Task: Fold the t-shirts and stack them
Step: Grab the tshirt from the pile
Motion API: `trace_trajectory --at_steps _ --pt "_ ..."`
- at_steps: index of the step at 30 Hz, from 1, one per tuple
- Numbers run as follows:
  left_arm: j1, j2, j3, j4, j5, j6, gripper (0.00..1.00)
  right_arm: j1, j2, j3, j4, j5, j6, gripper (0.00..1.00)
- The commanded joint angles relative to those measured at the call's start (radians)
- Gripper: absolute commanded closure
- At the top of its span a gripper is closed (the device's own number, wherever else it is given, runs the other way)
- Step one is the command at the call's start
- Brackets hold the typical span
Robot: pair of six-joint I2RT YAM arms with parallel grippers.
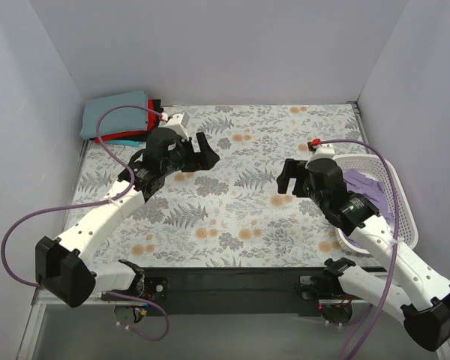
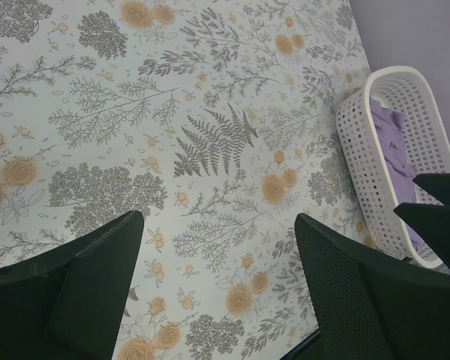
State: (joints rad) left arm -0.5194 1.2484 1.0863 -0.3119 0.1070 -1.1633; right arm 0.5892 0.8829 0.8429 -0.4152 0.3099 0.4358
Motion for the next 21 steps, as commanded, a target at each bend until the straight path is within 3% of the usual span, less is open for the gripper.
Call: trace_trajectory --at_steps 1,6,11,17,21 --pt "-0.002 -0.004 0.003 -0.004 0.031 0.016 0.18 -0.005 0.008 0.010 -0.031 0.107 0.053 0.02" --pt "-0.011 0.045 0.026 -0.007 0.016 0.037 0.18 -0.069 0.140 0.131 -0.120 0.202 0.024 0.02" --pt "-0.014 0.072 0.040 -0.012 0.034 0.022 0.18 -0.455 0.274 0.202 -0.148 0.020 -0.026 0.02" --pt "-0.014 0.109 0.012 0.013 0.066 0.001 0.18 -0.719 0.333 0.118 -0.149 0.049 0.023 0.02" --pt "-0.014 0.109 -0.019 0.027 0.069 -0.004 0.18 -0.767 0.379 0.019 -0.076 0.043 0.072 0.02"
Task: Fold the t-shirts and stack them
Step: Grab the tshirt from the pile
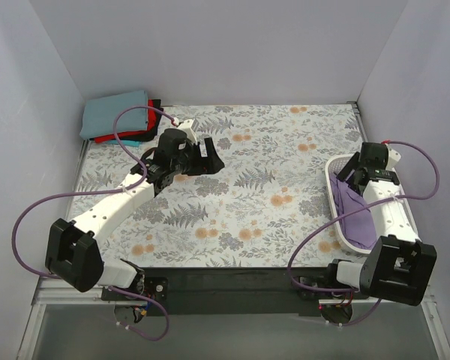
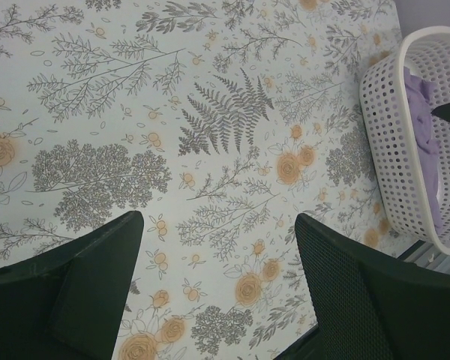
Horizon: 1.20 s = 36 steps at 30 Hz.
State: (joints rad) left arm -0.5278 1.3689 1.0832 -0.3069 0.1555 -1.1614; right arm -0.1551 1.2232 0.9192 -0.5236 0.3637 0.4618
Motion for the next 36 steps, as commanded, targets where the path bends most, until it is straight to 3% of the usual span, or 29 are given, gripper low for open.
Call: trace_trajectory --at_steps 1,8,12,13,14,15,16,18,30,36 --pt "-0.006 -0.010 -0.020 0.023 0.022 -0.006 0.18 -0.038 0.054 -0.068 0.042 -0.014 0.054 0.02" --pt "-0.005 0.021 -0.034 0.043 0.056 -0.023 0.18 -0.060 0.171 -0.134 0.131 -0.038 0.092 0.02" --pt "-0.006 0.035 -0.040 0.045 0.053 -0.023 0.18 -0.063 0.200 -0.163 0.158 -0.060 0.071 0.17" --pt "-0.005 0.036 -0.040 0.046 0.052 -0.023 0.19 -0.063 0.199 -0.169 0.169 -0.068 0.064 0.25" --pt "-0.006 0.039 -0.039 0.046 0.050 -0.023 0.19 -0.064 0.199 -0.172 0.172 -0.071 0.058 0.47" --pt "-0.005 0.041 -0.037 0.046 0.049 -0.023 0.19 -0.064 0.196 -0.172 0.172 -0.078 0.057 0.60" --pt "-0.005 0.044 -0.036 0.046 0.044 -0.023 0.19 -0.064 0.191 -0.171 0.172 -0.081 0.054 0.85" --pt "-0.006 0.047 -0.032 0.046 0.044 -0.023 0.19 -0.063 0.161 -0.160 0.157 -0.085 0.048 0.99" --pt "-0.006 0.065 -0.028 0.046 0.075 -0.038 0.19 -0.064 -0.125 0.099 0.039 -0.048 0.035 0.99" --pt "-0.006 0.064 -0.037 0.052 0.082 -0.038 0.19 -0.055 -0.126 0.359 0.030 -0.216 0.017 0.99"
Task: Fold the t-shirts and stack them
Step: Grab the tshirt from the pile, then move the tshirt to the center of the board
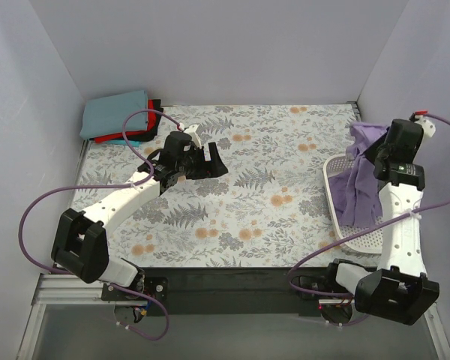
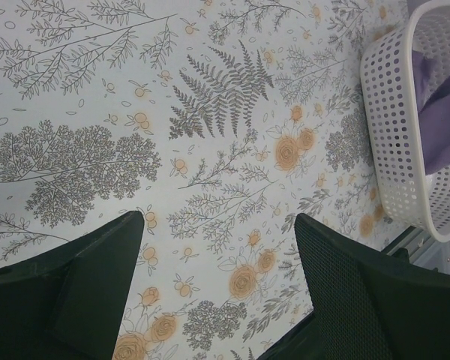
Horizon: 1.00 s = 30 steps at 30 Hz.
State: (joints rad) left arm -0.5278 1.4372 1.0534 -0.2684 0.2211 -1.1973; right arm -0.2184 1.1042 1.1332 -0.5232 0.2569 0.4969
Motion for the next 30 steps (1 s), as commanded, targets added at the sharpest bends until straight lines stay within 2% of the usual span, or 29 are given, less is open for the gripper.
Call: trace_trajectory --at_steps 1,3,6,10,14,19,22,27,28,30 --pt "-0.005 -0.012 -0.009 0.014 0.015 -0.001 0.19 0.022 0.003 0.186 0.034 -0.137 -0.027 0.99" --pt "-0.006 -0.020 -0.018 0.015 0.009 -0.002 0.20 0.048 0.048 0.343 0.026 -0.198 -0.059 0.99" --pt "-0.006 -0.038 -0.024 0.014 -0.015 0.001 0.19 0.155 0.114 0.520 0.009 -0.200 -0.101 0.99" --pt "-0.006 -0.058 -0.021 0.003 -0.060 0.001 0.20 0.414 0.226 0.909 0.006 -0.186 -0.172 0.99" --pt "-0.003 -0.078 -0.013 -0.020 -0.133 -0.011 0.20 0.575 0.357 1.144 0.029 -0.235 -0.205 0.99" --pt "0.005 -0.101 -0.009 -0.046 -0.199 -0.031 0.21 0.755 0.353 1.103 0.179 -0.232 -0.222 0.99" --pt "0.009 -0.119 -0.016 -0.061 -0.247 -0.054 0.23 0.777 0.356 1.077 0.199 -0.179 -0.228 0.99" --pt "0.012 -0.169 -0.076 -0.077 -0.324 -0.123 0.26 0.766 0.313 0.823 0.222 -0.085 -0.206 0.99" --pt "0.014 -0.182 -0.105 -0.081 -0.356 -0.149 0.27 0.734 0.303 0.689 0.221 -0.085 -0.184 0.98" --pt "0.014 -0.189 -0.131 -0.092 -0.379 -0.180 0.29 0.679 0.263 0.538 0.223 -0.116 -0.097 0.85"
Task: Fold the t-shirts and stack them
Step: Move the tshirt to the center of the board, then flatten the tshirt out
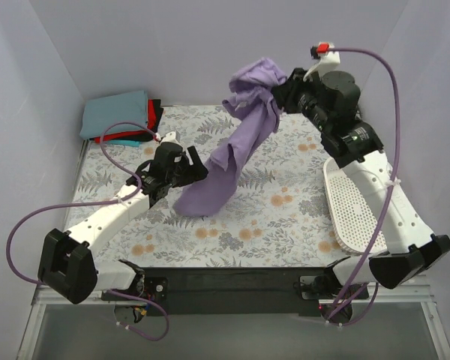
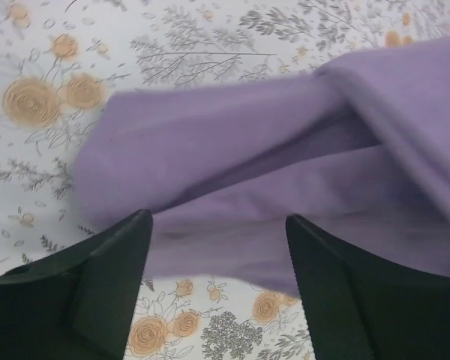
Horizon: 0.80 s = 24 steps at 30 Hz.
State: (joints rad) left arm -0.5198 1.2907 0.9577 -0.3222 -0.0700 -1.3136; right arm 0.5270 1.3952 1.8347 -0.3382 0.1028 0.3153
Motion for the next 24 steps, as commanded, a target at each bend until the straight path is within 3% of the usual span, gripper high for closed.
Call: trace_trajectory --at_steps 1,4,6,12,19,24 --pt "0.006 -0.041 -0.056 -0.054 -0.099 -0.090 0.33 -0.135 -0.062 -0.307 0.039 0.017 0.108 0.66" --pt "0.007 -0.034 -0.099 -0.069 -0.093 -0.128 0.41 -0.241 -0.104 -0.507 0.034 -0.012 0.156 0.39" --pt "0.007 -0.033 -0.149 -0.084 -0.096 -0.168 0.45 -0.269 -0.130 -0.638 0.024 -0.003 0.150 0.29" --pt "-0.029 -0.089 -0.240 -0.185 -0.207 -0.281 0.48 -0.262 -0.139 -0.782 0.010 -0.078 0.105 0.26" --pt "-0.101 -0.100 -0.310 -0.397 -0.313 -0.511 0.52 -0.003 -0.035 -0.838 0.018 -0.012 0.108 0.27" --pt "-0.100 -0.028 -0.321 -0.324 -0.307 -0.532 0.52 0.070 0.042 -0.835 0.036 0.018 0.117 0.27"
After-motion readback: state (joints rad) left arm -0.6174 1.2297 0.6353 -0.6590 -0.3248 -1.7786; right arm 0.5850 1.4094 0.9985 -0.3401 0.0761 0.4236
